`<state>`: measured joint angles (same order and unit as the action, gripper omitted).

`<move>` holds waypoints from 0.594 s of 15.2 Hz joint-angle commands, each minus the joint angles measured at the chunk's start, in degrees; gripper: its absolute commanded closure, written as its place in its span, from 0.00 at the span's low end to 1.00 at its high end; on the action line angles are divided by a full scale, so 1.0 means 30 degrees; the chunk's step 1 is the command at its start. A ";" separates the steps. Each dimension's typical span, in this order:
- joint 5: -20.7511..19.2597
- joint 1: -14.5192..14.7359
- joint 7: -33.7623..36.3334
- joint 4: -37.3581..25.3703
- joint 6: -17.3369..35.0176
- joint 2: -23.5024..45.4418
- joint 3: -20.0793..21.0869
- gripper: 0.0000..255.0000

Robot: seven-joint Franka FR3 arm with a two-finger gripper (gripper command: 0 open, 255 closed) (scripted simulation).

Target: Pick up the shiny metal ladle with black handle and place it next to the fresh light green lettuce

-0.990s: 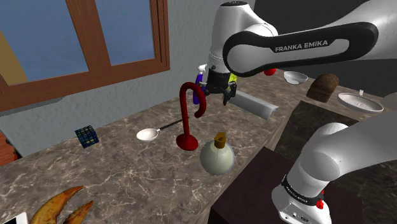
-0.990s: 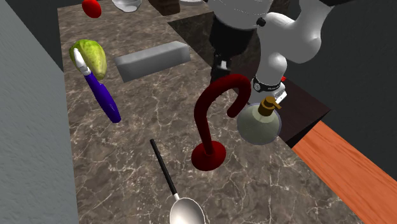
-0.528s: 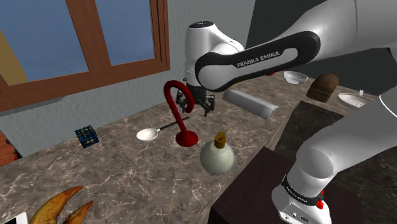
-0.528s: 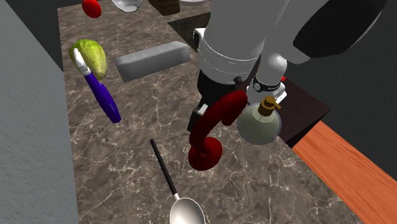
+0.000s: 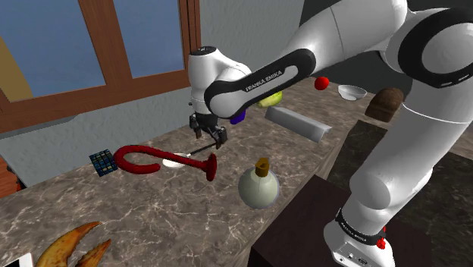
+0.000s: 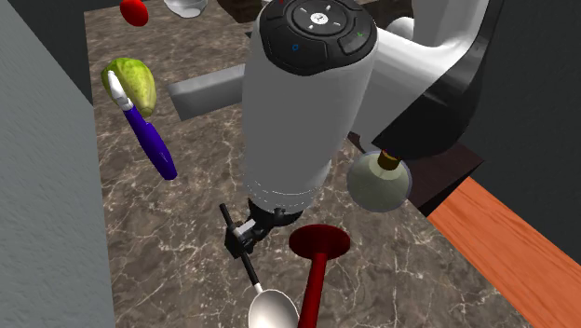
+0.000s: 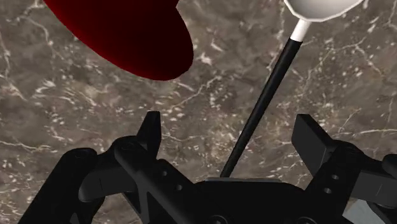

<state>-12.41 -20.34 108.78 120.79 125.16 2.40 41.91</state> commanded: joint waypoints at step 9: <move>-0.4001 0.1438 0.6529 -0.3045 0.0463 0.5436 -0.1312 0.00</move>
<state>-23.89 -16.15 127.94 111.40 125.90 18.20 38.23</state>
